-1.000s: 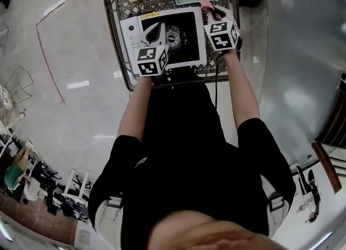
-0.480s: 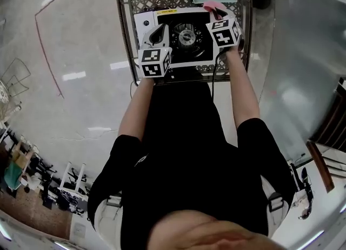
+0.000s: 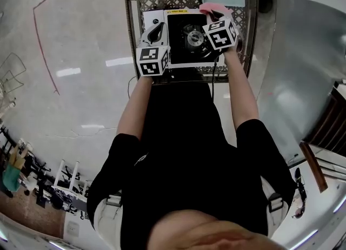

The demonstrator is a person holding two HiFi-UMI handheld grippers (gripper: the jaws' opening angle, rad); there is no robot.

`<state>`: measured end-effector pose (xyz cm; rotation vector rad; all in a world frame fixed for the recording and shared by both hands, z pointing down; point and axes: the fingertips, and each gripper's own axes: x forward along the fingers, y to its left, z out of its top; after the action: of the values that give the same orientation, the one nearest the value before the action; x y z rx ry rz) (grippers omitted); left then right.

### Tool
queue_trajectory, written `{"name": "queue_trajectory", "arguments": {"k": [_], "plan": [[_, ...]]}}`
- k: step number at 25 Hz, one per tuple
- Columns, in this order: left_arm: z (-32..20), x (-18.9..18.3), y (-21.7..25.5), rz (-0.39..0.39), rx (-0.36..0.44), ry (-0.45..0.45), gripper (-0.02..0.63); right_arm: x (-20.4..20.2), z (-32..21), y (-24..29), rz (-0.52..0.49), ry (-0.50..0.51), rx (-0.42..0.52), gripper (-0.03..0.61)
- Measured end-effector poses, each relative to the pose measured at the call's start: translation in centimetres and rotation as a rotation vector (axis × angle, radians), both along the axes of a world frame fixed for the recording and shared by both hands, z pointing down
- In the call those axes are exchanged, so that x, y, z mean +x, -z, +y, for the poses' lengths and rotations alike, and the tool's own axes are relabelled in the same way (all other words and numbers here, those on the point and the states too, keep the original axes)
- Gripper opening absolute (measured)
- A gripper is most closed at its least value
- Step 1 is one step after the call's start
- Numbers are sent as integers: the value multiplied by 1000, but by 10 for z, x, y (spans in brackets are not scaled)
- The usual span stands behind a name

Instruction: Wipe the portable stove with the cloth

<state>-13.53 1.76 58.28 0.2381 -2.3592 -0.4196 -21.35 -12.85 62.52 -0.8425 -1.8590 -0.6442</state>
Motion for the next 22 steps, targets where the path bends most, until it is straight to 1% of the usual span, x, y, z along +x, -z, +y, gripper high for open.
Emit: {"name": "queue_trajectory", "arguments": {"k": [4,12,20,22], "plan": [[15,4,-3,3,5,21,0,6,20,-4,22,20,-2,23],[48,13,-8,9,11,33,0,19,66,-11,36,67,-7,25],[71,21,-9,11,15,28,0,24,103,-9,53,92,-26,25],[77,23,-9,11,17,29,0,27,114,-9,68,92,-44,25]]}}
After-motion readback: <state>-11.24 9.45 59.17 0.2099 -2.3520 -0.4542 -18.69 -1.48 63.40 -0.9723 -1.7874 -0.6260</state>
